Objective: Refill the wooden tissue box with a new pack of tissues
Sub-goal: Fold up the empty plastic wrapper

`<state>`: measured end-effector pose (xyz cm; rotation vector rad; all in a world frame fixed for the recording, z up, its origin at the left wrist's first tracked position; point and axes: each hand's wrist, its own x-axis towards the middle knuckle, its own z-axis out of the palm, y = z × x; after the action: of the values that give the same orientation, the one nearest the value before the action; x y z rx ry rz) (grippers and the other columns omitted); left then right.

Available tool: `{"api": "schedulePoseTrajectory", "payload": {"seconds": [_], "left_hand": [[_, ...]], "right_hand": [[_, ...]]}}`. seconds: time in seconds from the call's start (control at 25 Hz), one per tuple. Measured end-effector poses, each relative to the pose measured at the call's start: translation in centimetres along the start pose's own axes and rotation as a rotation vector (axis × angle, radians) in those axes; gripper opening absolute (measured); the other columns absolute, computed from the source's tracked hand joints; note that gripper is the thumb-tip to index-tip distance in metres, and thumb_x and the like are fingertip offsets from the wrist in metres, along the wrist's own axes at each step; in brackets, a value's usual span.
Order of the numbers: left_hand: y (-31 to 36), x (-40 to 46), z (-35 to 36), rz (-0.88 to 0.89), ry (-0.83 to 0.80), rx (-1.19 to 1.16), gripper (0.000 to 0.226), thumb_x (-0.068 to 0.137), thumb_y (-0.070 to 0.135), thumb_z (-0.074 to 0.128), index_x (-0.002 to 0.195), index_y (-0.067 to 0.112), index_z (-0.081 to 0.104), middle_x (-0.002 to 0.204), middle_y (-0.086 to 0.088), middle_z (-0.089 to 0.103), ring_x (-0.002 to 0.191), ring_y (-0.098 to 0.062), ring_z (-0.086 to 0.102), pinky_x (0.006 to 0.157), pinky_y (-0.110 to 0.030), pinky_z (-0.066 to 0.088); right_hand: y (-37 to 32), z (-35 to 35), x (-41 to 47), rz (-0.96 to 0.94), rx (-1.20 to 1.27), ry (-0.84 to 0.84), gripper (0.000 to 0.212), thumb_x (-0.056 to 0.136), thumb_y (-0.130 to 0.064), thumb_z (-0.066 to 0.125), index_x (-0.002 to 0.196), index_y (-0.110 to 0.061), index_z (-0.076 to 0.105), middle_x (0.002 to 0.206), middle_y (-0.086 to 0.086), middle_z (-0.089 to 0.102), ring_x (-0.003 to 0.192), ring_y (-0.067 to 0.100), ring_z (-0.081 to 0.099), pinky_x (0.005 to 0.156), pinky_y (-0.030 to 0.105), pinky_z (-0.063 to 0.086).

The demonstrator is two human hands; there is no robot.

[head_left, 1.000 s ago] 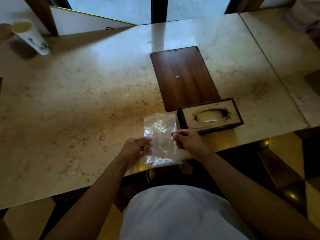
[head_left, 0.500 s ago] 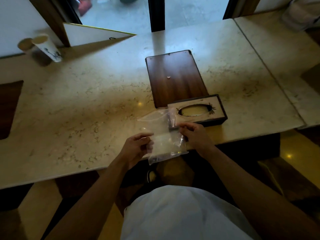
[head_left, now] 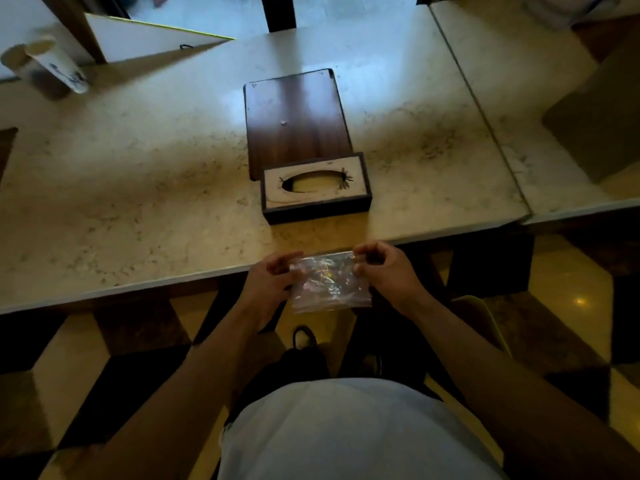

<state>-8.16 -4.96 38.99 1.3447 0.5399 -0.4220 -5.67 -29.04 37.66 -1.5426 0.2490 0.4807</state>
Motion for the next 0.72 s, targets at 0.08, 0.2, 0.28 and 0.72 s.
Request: {"api": "schedulePoseTrajectory", "payload": {"seconds": [0.08, 0.2, 0.28, 0.72], "left_hand": [[-0.4, 0.3, 2.1, -0.089, -0.087, -0.076, 0.065, 0.075, 0.002, 0.08, 0.126, 0.034, 0.057, 0.109, -0.014, 0.076, 0.102, -0.031, 0.074, 0.084, -0.048, 0.061], [-0.4, 1.2, 5.3, -0.224, -0.22, -0.011, 0.054, 0.075, 0.01, 0.083, 0.124, 0.015, 0.062, 0.123, -0.02, 0.07, 0.107, -0.031, 0.072, 0.079, -0.043, 0.061], [-0.5, 2.3, 7.3, -0.255, -0.304, 0.122, 0.045, 0.076, 0.016, 0.082, 0.116, 0.001, 0.069, 0.122, -0.021, 0.071, 0.109, -0.034, 0.071, 0.086, -0.046, 0.06], [-3.0, 7.0, 24.9, -0.239, -0.6, 0.612, 0.02, 0.091, 0.015, 0.071, 0.101, -0.002, 0.072, 0.103, -0.02, 0.075, 0.099, -0.035, 0.071, 0.095, -0.049, 0.057]], "right_hand": [[0.3, -1.9, -0.9, -0.003, 0.074, 0.051, 0.041, 0.079, 0.002, 0.076, 0.112, -0.021, 0.067, 0.106, 0.011, 0.072, 0.091, 0.025, 0.073, 0.073, 0.036, 0.061], [0.9, -4.4, -1.8, -0.003, 0.165, 0.193, 0.05, 0.076, 0.002, 0.078, 0.115, -0.026, 0.064, 0.109, 0.011, 0.071, 0.097, 0.025, 0.073, 0.076, 0.038, 0.062], [1.5, -6.0, -2.7, 0.005, 0.191, 0.305, 0.052, 0.076, 0.003, 0.077, 0.121, -0.019, 0.063, 0.105, 0.008, 0.07, 0.092, 0.017, 0.074, 0.072, 0.03, 0.061], [8.8, -16.0, -11.3, 0.244, 0.572, 0.707, 0.028, 0.08, -0.01, 0.081, 0.106, -0.013, 0.072, 0.093, 0.003, 0.08, 0.083, 0.019, 0.076, 0.068, 0.032, 0.061]]}}
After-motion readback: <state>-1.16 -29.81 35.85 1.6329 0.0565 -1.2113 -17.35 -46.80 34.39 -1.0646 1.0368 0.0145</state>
